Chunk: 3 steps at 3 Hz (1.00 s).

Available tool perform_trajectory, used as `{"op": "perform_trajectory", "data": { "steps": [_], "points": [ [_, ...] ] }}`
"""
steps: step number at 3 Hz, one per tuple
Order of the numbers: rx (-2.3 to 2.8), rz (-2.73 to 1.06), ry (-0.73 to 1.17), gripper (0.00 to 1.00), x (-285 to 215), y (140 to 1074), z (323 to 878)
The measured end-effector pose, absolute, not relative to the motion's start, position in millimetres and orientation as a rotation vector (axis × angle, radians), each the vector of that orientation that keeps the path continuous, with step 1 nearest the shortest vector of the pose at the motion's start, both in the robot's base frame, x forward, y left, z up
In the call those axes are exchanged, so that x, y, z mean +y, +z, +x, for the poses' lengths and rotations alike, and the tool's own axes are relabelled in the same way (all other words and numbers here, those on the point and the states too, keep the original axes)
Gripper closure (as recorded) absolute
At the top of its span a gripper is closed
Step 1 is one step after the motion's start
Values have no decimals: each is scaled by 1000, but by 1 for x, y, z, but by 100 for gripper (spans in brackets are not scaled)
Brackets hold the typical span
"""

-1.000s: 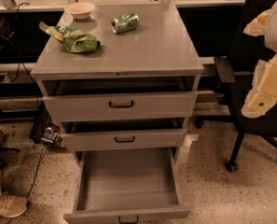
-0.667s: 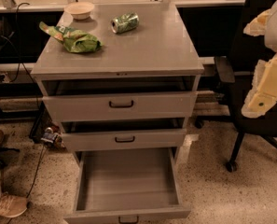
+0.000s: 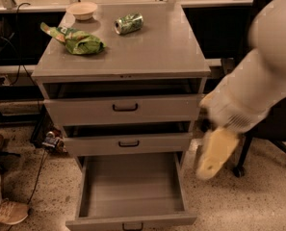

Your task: Close bottom drawer

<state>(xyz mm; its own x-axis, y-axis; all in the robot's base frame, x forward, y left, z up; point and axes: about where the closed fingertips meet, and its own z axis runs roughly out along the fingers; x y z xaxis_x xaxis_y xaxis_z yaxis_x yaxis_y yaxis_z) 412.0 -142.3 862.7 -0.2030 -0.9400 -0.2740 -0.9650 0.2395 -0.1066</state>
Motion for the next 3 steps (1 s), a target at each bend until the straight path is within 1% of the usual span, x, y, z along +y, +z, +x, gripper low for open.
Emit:
{"op": "perform_trajectory", "data": {
  "steps": [1,3],
  "points": [
    [2304,-1888,306,0,-113,763,376],
    [2309,-1864,321,0,-114,758,377]
  ]
}}
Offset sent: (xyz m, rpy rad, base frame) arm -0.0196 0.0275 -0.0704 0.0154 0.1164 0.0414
